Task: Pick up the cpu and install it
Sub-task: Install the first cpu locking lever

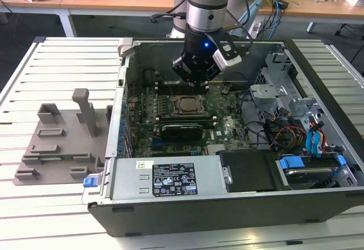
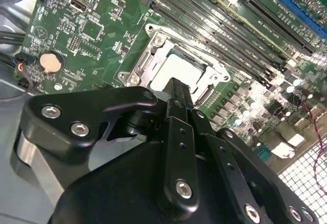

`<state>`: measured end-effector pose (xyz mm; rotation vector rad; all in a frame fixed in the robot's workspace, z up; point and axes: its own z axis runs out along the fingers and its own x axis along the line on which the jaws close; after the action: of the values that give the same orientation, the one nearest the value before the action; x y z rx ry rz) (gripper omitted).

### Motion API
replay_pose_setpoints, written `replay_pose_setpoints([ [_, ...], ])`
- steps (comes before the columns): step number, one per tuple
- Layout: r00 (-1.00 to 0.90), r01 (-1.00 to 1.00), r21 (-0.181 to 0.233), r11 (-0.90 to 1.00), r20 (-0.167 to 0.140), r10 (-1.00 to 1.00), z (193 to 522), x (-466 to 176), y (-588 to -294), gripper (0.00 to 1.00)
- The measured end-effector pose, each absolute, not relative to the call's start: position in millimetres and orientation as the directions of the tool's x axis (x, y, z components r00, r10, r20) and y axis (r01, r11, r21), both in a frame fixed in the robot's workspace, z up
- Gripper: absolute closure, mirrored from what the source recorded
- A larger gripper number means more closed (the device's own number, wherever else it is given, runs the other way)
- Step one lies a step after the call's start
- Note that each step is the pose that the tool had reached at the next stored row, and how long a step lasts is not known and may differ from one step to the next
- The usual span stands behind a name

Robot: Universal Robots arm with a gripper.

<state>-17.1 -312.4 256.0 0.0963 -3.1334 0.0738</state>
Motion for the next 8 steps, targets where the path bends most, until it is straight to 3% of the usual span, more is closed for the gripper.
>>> replay_pose_setpoints([
  [8, -0.992, -0.123, -0.047, 0.991, 0.007, -0.123, 256.0, -17.1, -312.4, 0.89],
])
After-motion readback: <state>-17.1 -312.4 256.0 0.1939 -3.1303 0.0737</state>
